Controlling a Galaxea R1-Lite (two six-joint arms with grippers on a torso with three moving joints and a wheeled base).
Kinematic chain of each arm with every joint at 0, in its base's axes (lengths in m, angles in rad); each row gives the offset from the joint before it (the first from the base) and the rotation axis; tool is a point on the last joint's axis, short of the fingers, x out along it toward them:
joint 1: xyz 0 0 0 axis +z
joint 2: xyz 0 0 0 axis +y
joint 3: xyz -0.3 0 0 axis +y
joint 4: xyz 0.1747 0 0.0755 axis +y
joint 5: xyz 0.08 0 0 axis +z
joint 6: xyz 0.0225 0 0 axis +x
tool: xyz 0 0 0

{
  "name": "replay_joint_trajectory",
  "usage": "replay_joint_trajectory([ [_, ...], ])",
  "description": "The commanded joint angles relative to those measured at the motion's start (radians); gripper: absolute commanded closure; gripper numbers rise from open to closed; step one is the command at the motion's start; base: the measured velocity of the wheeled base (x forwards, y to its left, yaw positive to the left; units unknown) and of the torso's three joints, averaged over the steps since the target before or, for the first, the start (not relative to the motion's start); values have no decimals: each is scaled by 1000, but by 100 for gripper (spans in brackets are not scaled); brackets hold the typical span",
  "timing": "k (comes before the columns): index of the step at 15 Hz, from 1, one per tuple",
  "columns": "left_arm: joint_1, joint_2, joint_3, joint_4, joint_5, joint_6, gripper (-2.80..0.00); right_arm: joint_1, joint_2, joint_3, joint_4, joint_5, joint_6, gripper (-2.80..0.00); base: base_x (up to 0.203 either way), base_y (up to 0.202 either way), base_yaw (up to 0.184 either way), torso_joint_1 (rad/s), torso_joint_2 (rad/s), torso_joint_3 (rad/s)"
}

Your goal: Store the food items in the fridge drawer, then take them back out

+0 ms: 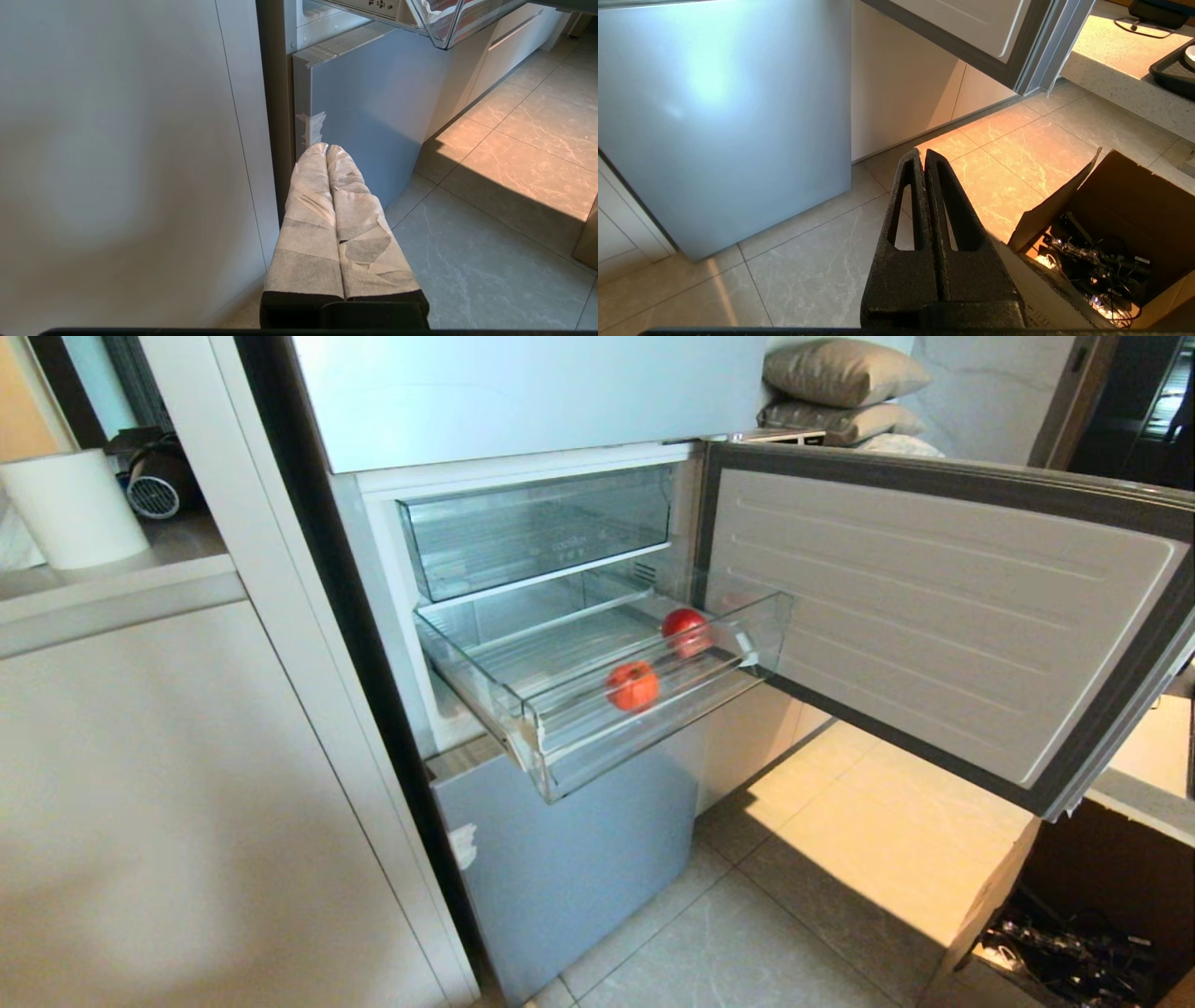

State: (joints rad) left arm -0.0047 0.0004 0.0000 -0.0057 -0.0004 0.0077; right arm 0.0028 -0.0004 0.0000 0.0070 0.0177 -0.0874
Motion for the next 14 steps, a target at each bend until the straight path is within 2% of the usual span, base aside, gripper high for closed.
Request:
replay_joint_trajectory([
  [1,0,-2,2,0,-1,2,0,0,0,0,2,-1,8,0,0,0,0,0,0,0],
  [14,0,-3,2,0,0,-12,0,0,0,0,1,1,15,0,0,0,0,0,0,0],
])
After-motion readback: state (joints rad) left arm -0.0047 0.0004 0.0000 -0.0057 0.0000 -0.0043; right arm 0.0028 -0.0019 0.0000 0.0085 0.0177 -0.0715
